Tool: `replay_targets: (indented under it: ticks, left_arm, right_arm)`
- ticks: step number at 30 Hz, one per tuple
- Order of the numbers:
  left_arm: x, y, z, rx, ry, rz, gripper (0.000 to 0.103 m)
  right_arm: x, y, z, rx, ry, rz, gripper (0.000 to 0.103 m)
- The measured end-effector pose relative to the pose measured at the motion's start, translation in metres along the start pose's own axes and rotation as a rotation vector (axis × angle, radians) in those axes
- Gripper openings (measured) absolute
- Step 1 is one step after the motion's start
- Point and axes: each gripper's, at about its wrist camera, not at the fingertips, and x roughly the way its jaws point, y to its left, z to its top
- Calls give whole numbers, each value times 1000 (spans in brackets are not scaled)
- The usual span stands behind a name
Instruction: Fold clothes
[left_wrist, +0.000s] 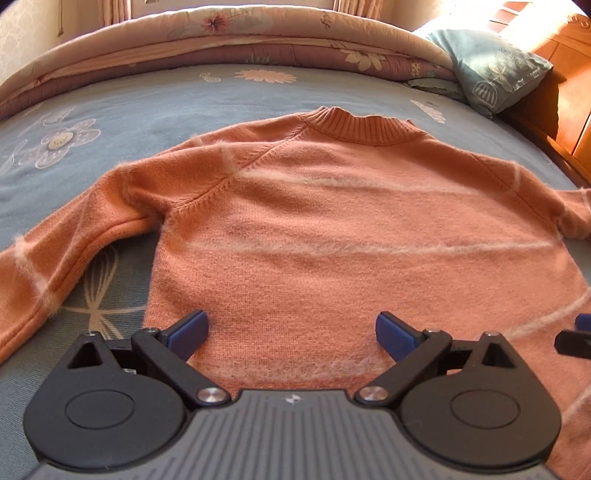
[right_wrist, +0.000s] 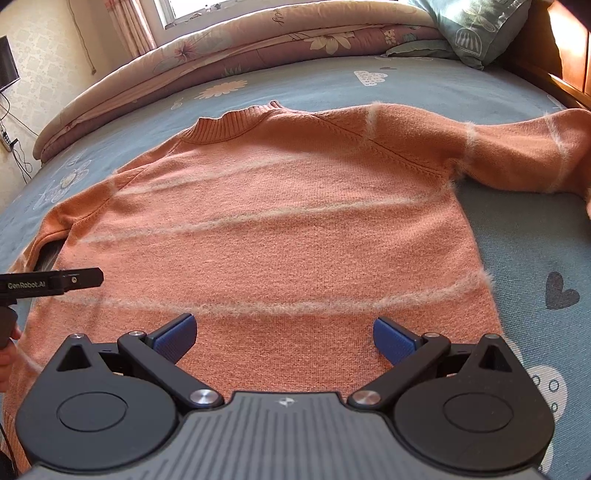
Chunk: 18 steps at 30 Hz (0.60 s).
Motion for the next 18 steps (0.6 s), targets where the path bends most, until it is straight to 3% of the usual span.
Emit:
replay_targets:
  ticks: [6, 11, 18]
  left_arm:
    - [-25, -15, -14, -15, 21, -46, 97]
    - [-37, -45, -29, 50, 13, -84, 97]
    - [-51, -93, -57, 172, 12, -102, 97]
  right_arm:
    - [-4, 13, 0, -109, -84, -81, 103]
    - [9, 0, 2, -59, -58, -66, 103]
    - [8, -26, -11, -37, -41, -158, 103]
